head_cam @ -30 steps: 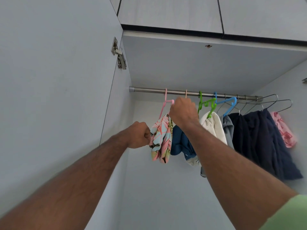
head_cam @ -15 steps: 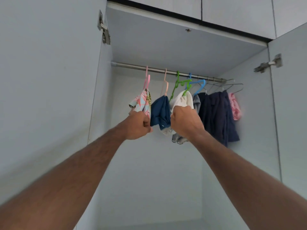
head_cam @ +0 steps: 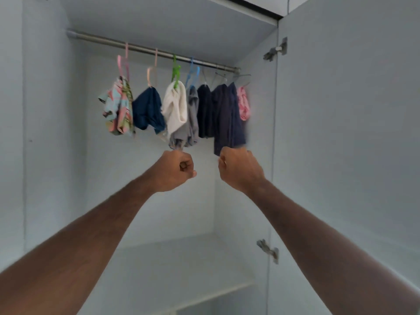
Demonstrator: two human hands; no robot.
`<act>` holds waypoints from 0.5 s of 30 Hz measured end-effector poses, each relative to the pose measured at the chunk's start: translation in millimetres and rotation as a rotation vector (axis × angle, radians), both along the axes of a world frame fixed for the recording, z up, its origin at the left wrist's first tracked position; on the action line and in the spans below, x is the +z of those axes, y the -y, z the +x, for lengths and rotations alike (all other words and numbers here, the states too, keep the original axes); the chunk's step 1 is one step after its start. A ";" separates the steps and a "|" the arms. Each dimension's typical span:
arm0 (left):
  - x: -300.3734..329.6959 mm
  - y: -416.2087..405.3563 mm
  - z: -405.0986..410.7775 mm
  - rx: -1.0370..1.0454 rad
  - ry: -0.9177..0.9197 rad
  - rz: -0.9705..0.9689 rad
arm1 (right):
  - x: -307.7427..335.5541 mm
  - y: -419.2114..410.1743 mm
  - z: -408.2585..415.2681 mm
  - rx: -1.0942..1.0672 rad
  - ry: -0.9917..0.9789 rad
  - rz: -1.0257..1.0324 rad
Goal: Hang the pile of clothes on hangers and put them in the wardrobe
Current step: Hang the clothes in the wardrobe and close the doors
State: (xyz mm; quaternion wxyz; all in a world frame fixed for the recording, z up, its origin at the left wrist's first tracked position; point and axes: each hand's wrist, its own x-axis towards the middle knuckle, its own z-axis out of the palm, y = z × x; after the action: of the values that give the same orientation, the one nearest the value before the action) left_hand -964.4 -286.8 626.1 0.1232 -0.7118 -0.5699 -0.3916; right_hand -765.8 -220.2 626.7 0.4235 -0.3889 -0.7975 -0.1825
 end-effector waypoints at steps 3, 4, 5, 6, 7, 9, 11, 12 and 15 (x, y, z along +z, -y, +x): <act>-32.0 -0.3 64.4 -0.044 0.058 -0.014 | -35.7 1.7 64.3 0.012 0.001 -0.023; -42.6 -1.3 83.3 -0.056 0.073 -0.022 | -48.0 2.7 83.0 0.020 -0.005 -0.031; -57.8 -3.4 110.8 -0.071 0.090 -0.045 | -64.9 4.4 110.8 0.022 -0.009 -0.046; -70.2 -5.0 129.9 -0.080 0.107 -0.063 | -78.4 6.8 129.5 0.029 -0.008 -0.061; -86.7 -6.1 157.3 -0.099 0.125 -0.087 | -96.0 8.5 156.8 0.031 -0.009 -0.087; -114.3 -6.8 198.0 -0.131 0.157 -0.138 | -129.0 12.0 195.9 0.037 -0.012 -0.135; -139.3 -7.7 242.6 -0.168 0.155 -0.197 | -162.1 15.6 240.4 0.039 0.001 -0.157; -149.9 -7.2 266.7 -0.193 0.153 -0.217 | -176.7 16.6 265.7 0.030 0.015 -0.161; -173.4 -7.9 313.2 -0.244 0.171 -0.263 | -206.8 17.0 322.2 0.020 -0.041 -0.153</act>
State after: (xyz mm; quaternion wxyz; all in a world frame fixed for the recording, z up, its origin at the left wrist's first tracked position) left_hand -651.2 -278.9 452.7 -0.0682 -0.7497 -0.5342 -0.3847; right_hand -443.6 -237.2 419.9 0.4105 -0.4158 -0.8043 -0.1086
